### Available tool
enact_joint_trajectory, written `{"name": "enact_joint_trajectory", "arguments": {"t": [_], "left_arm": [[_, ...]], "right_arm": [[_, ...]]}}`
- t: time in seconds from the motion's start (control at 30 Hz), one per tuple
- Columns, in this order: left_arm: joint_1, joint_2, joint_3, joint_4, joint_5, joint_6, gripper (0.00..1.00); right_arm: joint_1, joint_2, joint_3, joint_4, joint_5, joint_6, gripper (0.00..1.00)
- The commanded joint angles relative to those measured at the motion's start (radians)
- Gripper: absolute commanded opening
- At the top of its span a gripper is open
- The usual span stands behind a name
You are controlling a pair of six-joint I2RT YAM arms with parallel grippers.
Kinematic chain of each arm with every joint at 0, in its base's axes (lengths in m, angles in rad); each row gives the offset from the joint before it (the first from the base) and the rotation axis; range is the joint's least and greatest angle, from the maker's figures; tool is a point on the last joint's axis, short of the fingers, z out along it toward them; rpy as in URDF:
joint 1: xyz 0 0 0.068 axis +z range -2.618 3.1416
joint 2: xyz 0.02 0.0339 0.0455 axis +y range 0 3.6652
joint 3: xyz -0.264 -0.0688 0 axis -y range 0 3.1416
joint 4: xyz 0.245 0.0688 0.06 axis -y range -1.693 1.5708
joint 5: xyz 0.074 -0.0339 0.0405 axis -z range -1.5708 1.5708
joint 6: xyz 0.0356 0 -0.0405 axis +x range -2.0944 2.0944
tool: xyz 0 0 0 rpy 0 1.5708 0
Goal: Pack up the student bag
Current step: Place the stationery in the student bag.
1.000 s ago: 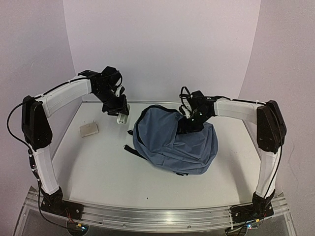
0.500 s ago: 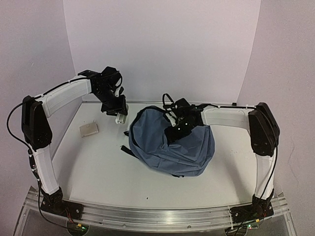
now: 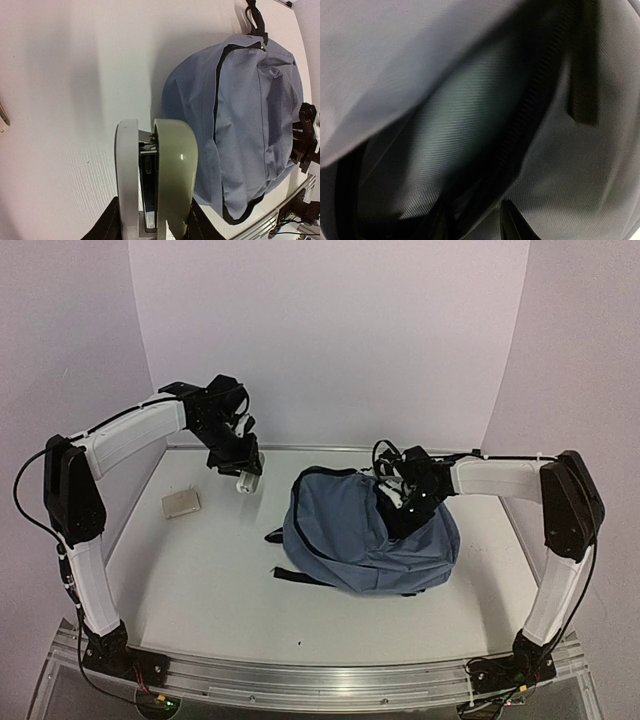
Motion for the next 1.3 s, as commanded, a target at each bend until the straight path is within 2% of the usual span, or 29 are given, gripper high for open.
{"name": "enact_joint_trajectory", "arguments": {"t": [0.0,0.1,0.23,0.33,0.43,0.57,0.7,0.8,0.9,0.93,1.03,1.1,1.2,1.27], "left_arm": [[-0.009,-0.006,0.071,0.015,0.022,0.023,0.10],[-0.012,0.002,0.086,0.010,0.022,0.024,0.10],[-0.015,0.011,0.104,-0.008,0.021,0.032,0.11],[-0.017,0.008,0.105,-0.011,0.020,0.034,0.10],[-0.019,0.007,0.105,-0.012,0.022,0.034,0.11],[-0.024,0.006,0.110,-0.011,0.020,0.037,0.10],[-0.033,0.013,0.120,-0.015,0.023,0.042,0.10],[-0.040,0.018,0.121,-0.014,0.024,0.044,0.10],[-0.047,0.027,0.121,-0.012,0.026,0.043,0.10],[-0.049,0.029,0.122,-0.011,0.027,0.043,0.10],[-0.056,0.036,0.127,-0.008,0.032,0.044,0.10],[-0.064,0.041,0.131,-0.005,0.038,0.051,0.10],[-0.081,0.049,0.132,0.009,0.053,0.067,0.10],[-0.087,0.053,0.130,0.029,0.074,0.066,0.10]], "right_arm": [[-0.049,-0.035,0.023,-0.088,-0.009,-0.039,0.35],[-0.062,-0.044,0.072,-0.086,-0.073,-0.011,0.41],[-0.063,-0.057,0.128,-0.061,-0.159,0.080,0.60],[-0.063,-0.031,0.172,-0.054,-0.167,0.150,0.65],[-0.061,0.011,0.204,-0.047,-0.135,0.204,0.66],[-0.061,0.086,0.208,-0.048,-0.085,0.218,0.61],[-0.060,0.102,0.181,-0.048,-0.124,0.226,0.57],[-0.042,0.088,0.158,-0.048,-0.145,0.222,0.58],[0.008,0.070,0.101,-0.048,-0.077,0.199,0.62],[0.015,0.066,0.087,-0.047,-0.038,0.194,0.56],[0.007,0.061,0.093,-0.047,0.036,0.197,0.32],[-0.026,0.043,0.121,-0.051,-0.006,0.207,0.19],[-0.064,0.008,0.160,-0.057,-0.083,0.200,0.03],[-0.074,-0.023,0.161,-0.058,-0.097,0.180,0.00]]}}
